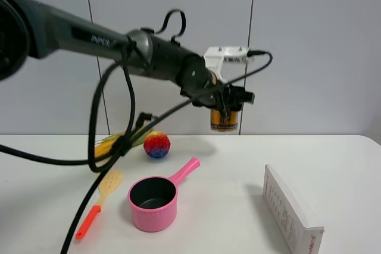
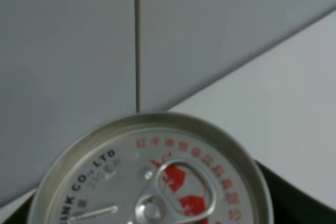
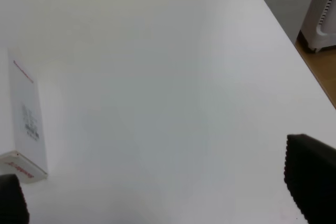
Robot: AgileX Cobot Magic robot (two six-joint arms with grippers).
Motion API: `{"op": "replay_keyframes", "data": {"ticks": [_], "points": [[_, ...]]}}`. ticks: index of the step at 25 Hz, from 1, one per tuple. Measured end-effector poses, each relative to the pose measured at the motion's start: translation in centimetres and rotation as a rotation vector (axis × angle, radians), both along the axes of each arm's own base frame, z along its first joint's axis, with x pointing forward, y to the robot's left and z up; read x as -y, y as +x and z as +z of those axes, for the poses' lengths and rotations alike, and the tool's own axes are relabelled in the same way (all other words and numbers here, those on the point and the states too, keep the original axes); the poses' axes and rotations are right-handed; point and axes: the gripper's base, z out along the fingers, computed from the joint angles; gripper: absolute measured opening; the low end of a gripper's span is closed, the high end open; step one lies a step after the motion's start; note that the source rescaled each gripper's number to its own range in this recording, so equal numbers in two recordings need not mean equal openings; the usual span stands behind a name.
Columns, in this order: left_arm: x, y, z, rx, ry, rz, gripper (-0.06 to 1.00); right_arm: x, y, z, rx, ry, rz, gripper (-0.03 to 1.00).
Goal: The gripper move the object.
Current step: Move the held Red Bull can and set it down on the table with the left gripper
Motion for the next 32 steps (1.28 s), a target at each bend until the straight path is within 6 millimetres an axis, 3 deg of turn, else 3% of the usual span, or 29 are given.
{"op": "replay_keyframes", "data": {"ticks": [2, 6, 12, 17, 21, 25, 28, 32], "points": [[-0.1, -0.9, 3.1, -0.013, -0.009, 0.018, 0.04, 0.0, 0.0, 0.0, 0.000, 0.000, 0.000, 1.00], [-1.2, -2.6, 6.7, -0.060, 0.005, 0.046, 0.04, 0.0, 0.0, 0.0, 0.000, 0.000, 0.000, 1.00], [-3.4, -5.9, 8.3, -0.116, -0.060, 0.051, 0.04, 0.0, 0.0, 0.0, 0.000, 0.000, 0.000, 1.00], [-7.5, -8.8, 10.4, -0.044, -0.143, 0.058, 0.04, 0.0, 0.0, 0.0, 0.000, 0.000, 0.000, 1.00], [-13.3, -10.4, 10.4, -0.056, -0.137, 0.149, 0.04, 0.0, 0.0, 0.0, 0.000, 0.000, 0.000, 1.00], [-19.4, -12.2, 8.4, -0.047, -0.120, 0.247, 0.04, 0.0, 0.0, 0.0, 0.000, 0.000, 0.000, 1.00], [-23.3, -13.9, 6.3, 0.034, -0.081, 0.271, 0.04, 0.0, 0.0, 0.0, 0.000, 0.000, 0.000, 1.00], [-26.6, -16.5, 2.5, 0.128, 0.046, 0.244, 0.04, 0.0, 0.0, 0.0, 0.000, 0.000, 0.000, 1.00]]}}
